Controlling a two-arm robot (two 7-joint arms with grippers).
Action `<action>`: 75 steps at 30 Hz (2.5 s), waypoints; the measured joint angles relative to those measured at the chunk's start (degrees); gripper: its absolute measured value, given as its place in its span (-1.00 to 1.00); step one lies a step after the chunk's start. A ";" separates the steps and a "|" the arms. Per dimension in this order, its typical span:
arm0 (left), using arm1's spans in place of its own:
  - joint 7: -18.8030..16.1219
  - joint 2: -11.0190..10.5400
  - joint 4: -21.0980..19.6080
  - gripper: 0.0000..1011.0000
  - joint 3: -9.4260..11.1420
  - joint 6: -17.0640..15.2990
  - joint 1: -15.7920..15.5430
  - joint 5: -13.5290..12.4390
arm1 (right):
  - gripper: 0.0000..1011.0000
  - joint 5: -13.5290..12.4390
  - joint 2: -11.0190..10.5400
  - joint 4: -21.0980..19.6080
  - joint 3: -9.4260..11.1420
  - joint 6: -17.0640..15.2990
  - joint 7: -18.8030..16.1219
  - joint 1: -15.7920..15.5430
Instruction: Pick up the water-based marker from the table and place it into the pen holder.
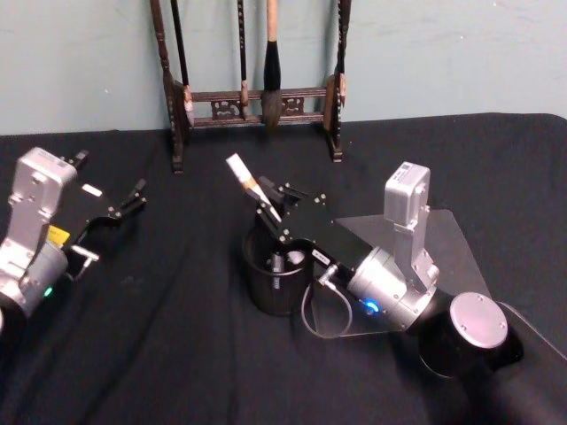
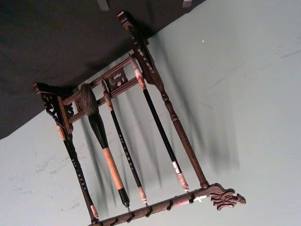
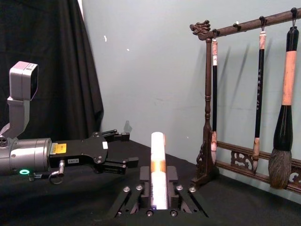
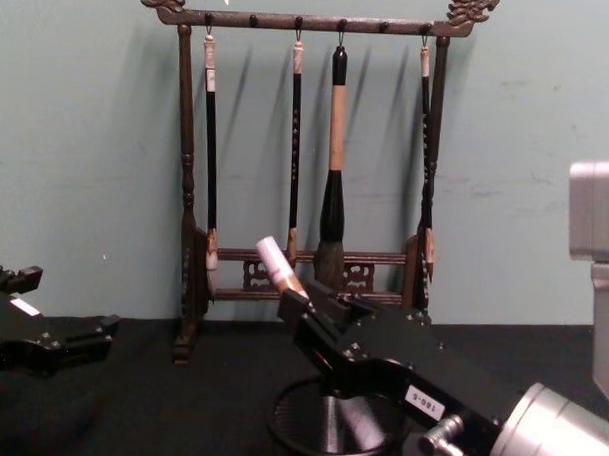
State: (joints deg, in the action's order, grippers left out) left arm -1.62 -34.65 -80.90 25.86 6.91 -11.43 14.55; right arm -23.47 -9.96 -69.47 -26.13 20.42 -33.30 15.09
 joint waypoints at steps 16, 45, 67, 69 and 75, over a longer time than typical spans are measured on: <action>0.00 0.00 0.00 0.98 0.00 0.00 0.00 0.00 | 0.45 -0.16 0.00 0.01 0.06 -0.08 -0.10 0.07; 0.00 0.00 0.00 0.98 0.00 0.00 0.00 0.00 | 0.98 -0.51 -3.54 -9.67 3.74 -4.02 4.86 -1.37; 0.00 0.00 0.00 0.98 0.00 0.00 0.00 0.00 | 0.98 11.02 -9.23 -11.31 11.39 -13.60 18.76 -5.38; 0.00 0.00 0.00 0.98 0.00 0.00 0.00 0.00 | 0.98 12.90 -9.40 -10.33 11.28 -13.95 19.61 -5.31; 0.00 0.00 0.00 0.98 0.00 0.00 0.00 0.00 | 0.98 16.03 -9.17 -8.21 11.29 -14.20 21.04 -5.07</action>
State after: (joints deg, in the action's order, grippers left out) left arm -1.62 -34.65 -80.90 25.86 6.91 -11.43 14.55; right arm -7.44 -19.14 -77.68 -14.84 6.23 -12.26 10.02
